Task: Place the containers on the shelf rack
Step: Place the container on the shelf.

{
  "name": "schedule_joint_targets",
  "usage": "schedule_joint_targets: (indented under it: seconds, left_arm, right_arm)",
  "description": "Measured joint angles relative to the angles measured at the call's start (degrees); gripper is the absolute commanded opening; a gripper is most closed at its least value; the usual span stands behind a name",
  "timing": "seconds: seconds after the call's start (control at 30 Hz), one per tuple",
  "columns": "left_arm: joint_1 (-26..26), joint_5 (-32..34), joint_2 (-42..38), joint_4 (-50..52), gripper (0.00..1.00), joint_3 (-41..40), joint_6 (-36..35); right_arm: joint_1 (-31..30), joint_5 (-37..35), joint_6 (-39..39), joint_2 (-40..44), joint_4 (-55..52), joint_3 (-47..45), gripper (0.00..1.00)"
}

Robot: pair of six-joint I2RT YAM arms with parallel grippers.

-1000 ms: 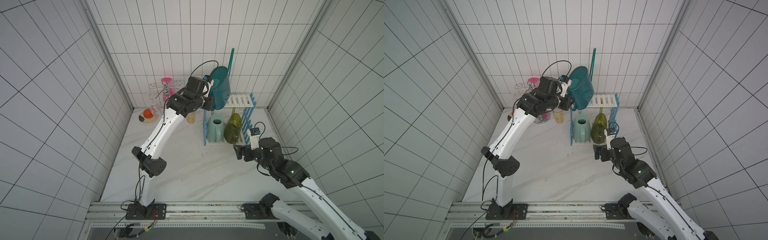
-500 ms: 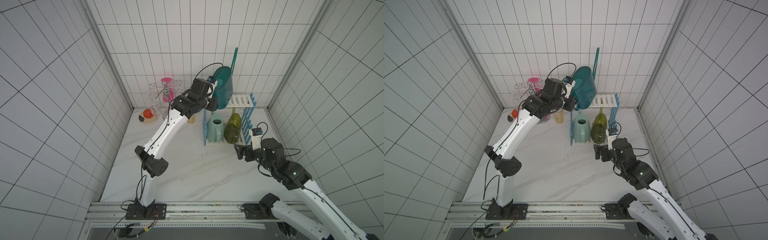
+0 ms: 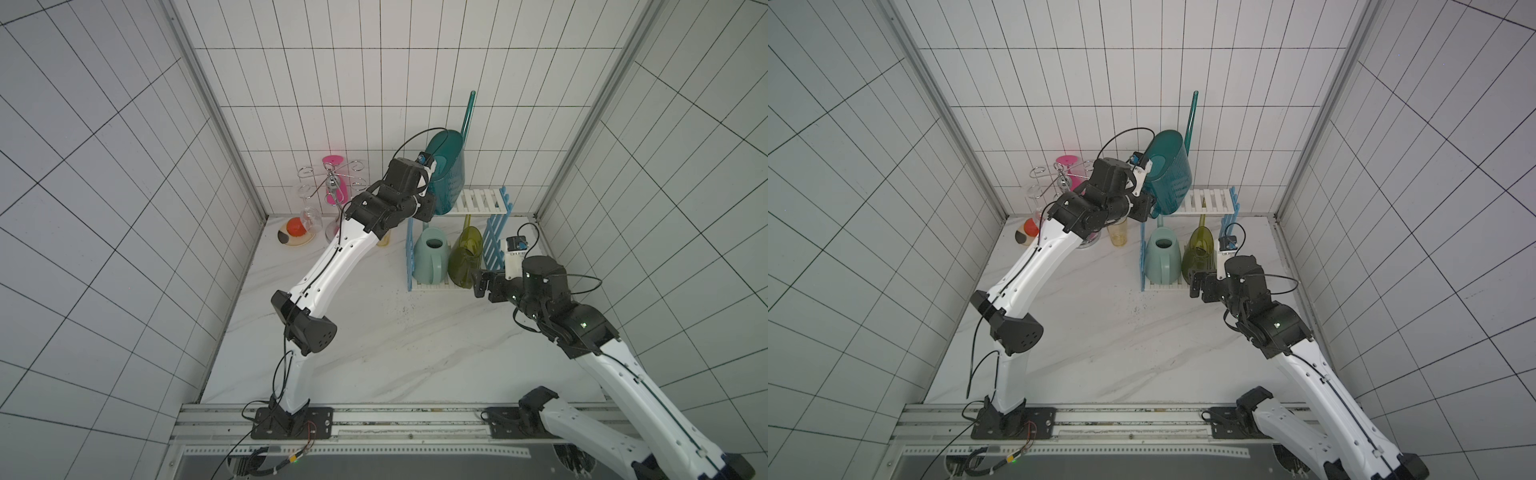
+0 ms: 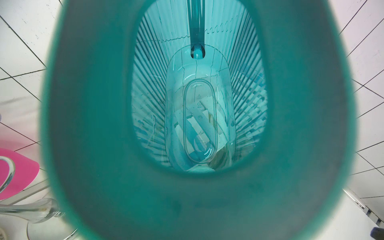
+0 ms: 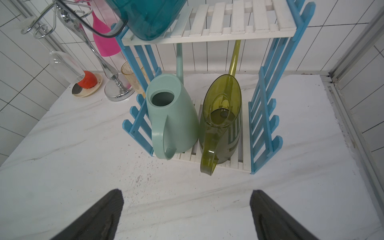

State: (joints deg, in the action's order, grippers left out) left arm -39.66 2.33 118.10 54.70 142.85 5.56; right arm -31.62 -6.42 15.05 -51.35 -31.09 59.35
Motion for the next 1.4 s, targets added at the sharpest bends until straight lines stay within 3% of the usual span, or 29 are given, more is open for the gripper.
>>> schedule_joint_targets:
  seconds: [0.23,0.43,0.8,1.4]
  left_arm:
    - [0.0,0.48,0.07,-0.68,0.19,-0.28,-0.24]
    - [-0.04,0.87,0.11,-0.9,0.23,-0.39,-0.66]
    - [-0.04,1.4,0.33,-1.79,0.28,-0.44,-1.22]
    - [0.02,2.47,0.83,-3.54,0.26,-0.48,-2.19]
  right_arm:
    - [11.04,7.34,2.19,-7.04,3.76,5.49,0.99]
    - [15.43,12.83,3.93,-16.46,7.8,12.22,0.99]
    - [16.74,16.48,4.42,-28.57,11.21,22.86,0.99]
    - [16.76,18.6,3.89,-30.18,12.9,23.19,0.99]
